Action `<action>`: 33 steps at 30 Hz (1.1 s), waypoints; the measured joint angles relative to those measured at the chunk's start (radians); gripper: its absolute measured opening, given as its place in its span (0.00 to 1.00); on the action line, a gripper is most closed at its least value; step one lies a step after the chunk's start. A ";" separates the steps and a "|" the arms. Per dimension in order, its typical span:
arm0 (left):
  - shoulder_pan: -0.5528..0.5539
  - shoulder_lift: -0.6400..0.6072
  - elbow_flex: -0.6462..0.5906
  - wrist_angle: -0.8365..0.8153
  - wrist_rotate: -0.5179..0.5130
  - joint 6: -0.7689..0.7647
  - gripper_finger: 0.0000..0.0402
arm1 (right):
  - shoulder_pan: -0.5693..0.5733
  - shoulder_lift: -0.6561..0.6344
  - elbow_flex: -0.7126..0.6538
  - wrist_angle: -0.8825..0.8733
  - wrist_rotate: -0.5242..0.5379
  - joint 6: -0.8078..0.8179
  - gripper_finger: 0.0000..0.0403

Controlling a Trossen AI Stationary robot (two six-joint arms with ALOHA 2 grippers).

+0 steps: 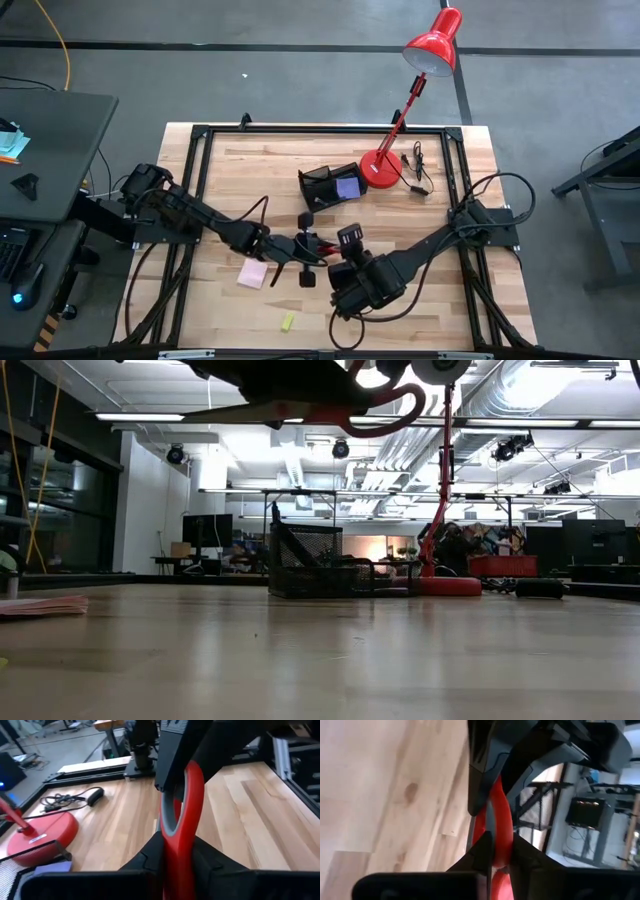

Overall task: Pick and place office supplies into organizer
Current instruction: Adjust the red scissors in the black desk organizer

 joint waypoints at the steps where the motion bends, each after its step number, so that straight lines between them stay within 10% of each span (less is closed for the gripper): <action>1: 0.000 0.000 0.000 0.003 -0.012 -0.007 0.10 | 0.000 0.000 0.003 -0.017 0.008 0.013 0.06; 15: 0.000 0.001 -0.002 -0.010 -0.017 -0.057 0.06 | 0.100 -0.079 0.002 -0.119 0.077 0.233 0.18; 21: 0.000 -0.001 -0.002 0.014 -0.023 -0.060 0.06 | 0.239 -0.162 -0.021 -0.106 0.264 0.451 0.21; 33: 0.000 0.000 -0.001 0.176 0.094 -0.006 0.06 | 0.448 -0.264 -0.585 -0.071 0.659 1.184 0.31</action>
